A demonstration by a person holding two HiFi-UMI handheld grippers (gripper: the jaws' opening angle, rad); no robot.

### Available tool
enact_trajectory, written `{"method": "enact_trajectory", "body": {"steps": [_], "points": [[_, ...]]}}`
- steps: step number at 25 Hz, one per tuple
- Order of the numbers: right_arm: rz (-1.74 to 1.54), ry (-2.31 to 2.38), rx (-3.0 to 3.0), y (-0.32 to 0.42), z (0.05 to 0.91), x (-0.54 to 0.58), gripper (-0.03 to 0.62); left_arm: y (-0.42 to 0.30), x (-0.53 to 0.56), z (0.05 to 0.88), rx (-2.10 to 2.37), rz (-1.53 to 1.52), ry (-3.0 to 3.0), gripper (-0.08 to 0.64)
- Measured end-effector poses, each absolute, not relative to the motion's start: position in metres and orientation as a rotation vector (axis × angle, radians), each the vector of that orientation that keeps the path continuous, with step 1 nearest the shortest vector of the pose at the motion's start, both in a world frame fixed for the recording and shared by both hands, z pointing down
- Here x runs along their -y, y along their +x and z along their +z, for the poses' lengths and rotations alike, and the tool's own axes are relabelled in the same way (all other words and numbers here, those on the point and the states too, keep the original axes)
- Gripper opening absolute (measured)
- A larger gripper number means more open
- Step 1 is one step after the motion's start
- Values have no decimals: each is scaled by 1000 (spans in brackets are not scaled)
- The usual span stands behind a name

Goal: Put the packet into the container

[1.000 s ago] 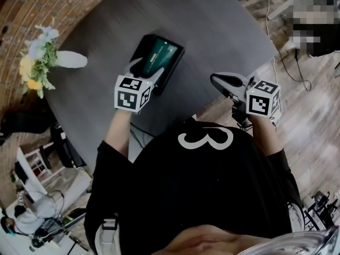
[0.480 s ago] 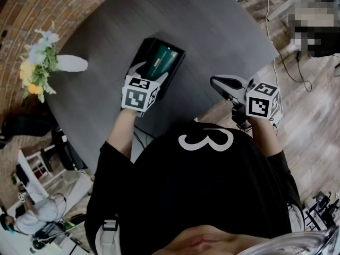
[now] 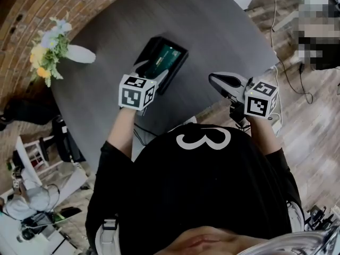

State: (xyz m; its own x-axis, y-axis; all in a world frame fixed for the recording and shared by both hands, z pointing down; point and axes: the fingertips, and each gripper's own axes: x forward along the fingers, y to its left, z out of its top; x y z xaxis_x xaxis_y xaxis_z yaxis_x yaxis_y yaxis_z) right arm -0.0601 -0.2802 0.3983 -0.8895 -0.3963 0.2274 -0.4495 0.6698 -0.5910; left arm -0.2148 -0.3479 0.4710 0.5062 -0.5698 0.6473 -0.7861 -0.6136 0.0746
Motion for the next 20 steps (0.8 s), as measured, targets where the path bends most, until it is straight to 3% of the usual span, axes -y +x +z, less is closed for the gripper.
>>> {"method": "enact_trajectory", "body": {"steps": [11,20], "points": [[613,604,2841,-65,359,248,0,-189,252,367,1161,174,2403,2],[691,510,2962,-56,338,211,0,-151,191,350,1258,15,2372,6]]}}
